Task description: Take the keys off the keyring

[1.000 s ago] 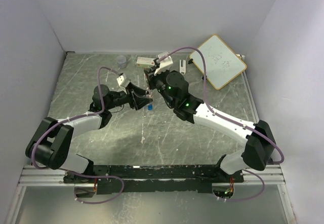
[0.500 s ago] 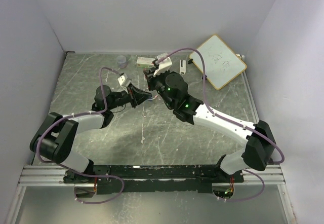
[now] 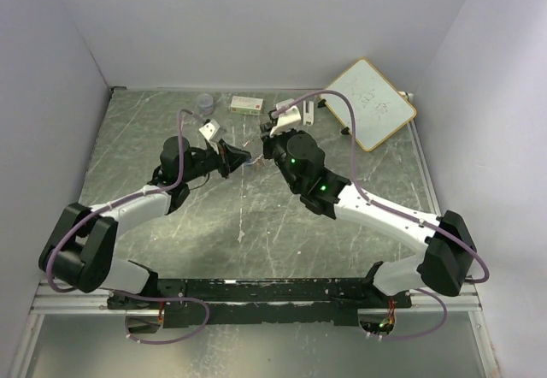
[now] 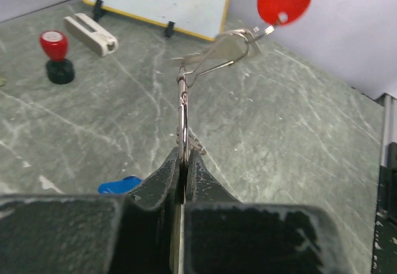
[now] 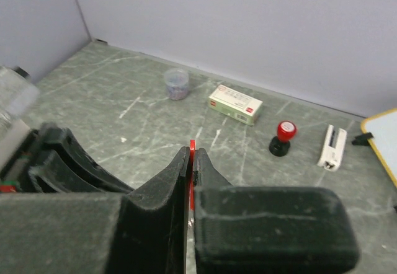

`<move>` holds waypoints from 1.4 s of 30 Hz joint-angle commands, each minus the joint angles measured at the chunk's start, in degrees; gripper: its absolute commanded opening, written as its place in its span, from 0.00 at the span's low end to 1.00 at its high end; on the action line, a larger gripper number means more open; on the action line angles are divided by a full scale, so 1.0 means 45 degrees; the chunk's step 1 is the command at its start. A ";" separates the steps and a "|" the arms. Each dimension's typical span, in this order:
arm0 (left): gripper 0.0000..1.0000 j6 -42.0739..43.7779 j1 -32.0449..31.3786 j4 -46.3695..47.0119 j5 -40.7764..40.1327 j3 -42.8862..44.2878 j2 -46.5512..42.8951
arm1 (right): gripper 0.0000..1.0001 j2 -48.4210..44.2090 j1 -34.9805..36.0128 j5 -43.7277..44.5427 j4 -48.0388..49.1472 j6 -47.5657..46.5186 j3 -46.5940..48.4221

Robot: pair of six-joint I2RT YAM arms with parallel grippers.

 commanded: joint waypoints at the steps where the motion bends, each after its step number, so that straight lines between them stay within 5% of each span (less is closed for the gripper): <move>1: 0.07 0.1841 -0.0051 -0.3843 -0.2290 0.1107 -0.0944 | 0.00 -0.0730 0.0060 0.1476 0.0447 -0.0505 -0.0553; 11: 0.07 0.2948 -0.0113 -0.6640 -0.3522 0.2506 -0.3050 | 0.03 -0.0296 0.0054 0.2767 0.0327 -0.0636 -0.1196; 16: 0.07 0.3456 -0.0290 -0.8151 -0.3882 0.3608 -0.3478 | 0.47 0.0004 0.0068 0.3061 -0.0078 -0.0616 -0.1246; 19: 0.07 0.3884 -0.0384 -0.9219 -0.3997 0.4428 -0.3580 | 0.61 -0.0431 0.0072 0.2711 0.0261 -0.0669 -0.2039; 32: 0.07 0.4987 -0.0721 -1.3538 -0.2842 0.8046 -0.3085 | 0.59 -0.4384 0.0070 -0.0359 0.5295 -0.0687 -0.7647; 42: 0.07 0.5083 -0.1249 -1.3985 -0.1624 0.8714 -0.3179 | 0.58 -0.4480 0.0078 -0.1930 0.7816 -0.1114 -0.8424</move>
